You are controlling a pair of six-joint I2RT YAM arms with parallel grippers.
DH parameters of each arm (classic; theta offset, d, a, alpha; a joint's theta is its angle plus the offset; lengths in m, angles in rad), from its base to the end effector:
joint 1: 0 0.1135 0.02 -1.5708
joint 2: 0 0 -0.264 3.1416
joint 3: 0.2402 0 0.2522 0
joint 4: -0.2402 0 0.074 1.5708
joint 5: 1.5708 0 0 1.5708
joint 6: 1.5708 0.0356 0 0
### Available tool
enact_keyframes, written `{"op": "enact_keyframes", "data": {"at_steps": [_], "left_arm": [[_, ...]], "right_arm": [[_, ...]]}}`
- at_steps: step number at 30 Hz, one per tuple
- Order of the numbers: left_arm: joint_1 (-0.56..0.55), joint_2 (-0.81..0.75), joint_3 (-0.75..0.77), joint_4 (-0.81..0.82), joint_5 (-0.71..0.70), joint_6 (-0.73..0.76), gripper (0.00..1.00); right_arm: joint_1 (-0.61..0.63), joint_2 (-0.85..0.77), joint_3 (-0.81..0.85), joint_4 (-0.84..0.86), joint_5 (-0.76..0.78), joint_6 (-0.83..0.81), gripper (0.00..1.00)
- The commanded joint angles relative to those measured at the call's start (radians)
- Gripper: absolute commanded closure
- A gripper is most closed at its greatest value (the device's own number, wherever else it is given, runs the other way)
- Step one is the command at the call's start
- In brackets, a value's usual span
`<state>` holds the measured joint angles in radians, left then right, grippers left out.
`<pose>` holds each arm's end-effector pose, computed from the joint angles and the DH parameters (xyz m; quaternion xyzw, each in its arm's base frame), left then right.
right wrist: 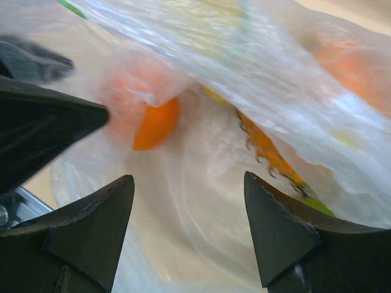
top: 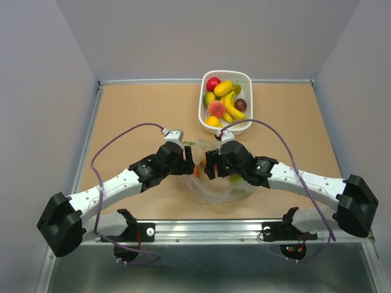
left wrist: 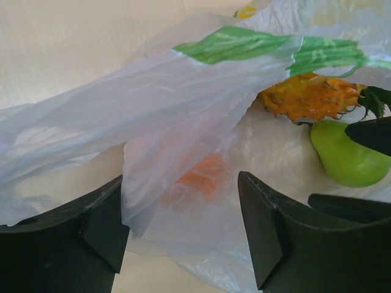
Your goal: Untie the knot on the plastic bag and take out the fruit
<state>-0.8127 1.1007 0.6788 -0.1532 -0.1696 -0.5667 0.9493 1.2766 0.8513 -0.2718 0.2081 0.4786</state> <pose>0.1694 -0.1701 0.2440 0.0673 0.8738 -0.2454 0.4144 0.1660 0.2191 0.2499 -0.1674 0.8866 0.2044 0.3797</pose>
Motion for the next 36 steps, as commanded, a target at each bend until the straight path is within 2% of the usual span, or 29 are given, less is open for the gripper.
{"op": "enact_keyframes", "data": {"at_steps": [1,5,8,9,12,13,15,20,25,36], "left_arm": [[-0.043,0.049,-0.016,0.034,-0.076,-0.05,0.23],[-0.074,0.114,-0.019,0.034,-0.116,-0.074,0.24],[-0.083,0.151,-0.027,0.034,-0.13,-0.091,0.33],[-0.085,0.154,-0.03,0.035,-0.13,-0.096,0.45],[-0.088,0.142,-0.048,0.037,-0.131,-0.105,0.69],[-0.091,0.121,-0.054,0.046,-0.128,-0.104,0.85],[-0.091,0.091,-0.084,0.066,-0.096,-0.09,1.0],[-0.091,-0.031,-0.179,0.148,-0.022,-0.12,1.0],[-0.091,-0.079,-0.258,0.144,-0.021,-0.186,1.0],[-0.092,-0.05,-0.225,0.138,-0.037,-0.183,1.0]], "right_arm": [[0.012,0.03,-0.06,0.294,-0.07,0.006,0.23],[0.019,0.053,-0.164,0.478,-0.076,0.09,0.23],[0.017,0.069,-0.248,0.621,-0.07,0.133,0.23],[0.017,0.073,-0.265,0.67,-0.065,0.158,0.23],[0.019,0.079,-0.311,0.718,-0.058,0.172,0.23],[0.017,0.078,-0.326,0.729,-0.055,0.172,0.23],[0.017,0.076,-0.34,0.749,-0.047,0.172,0.23],[0.017,0.063,-0.377,0.81,-0.049,0.196,0.23],[0.017,0.09,-0.368,0.824,-0.073,0.184,0.21],[0.022,0.233,-0.311,0.835,-0.079,0.163,0.15]]}}
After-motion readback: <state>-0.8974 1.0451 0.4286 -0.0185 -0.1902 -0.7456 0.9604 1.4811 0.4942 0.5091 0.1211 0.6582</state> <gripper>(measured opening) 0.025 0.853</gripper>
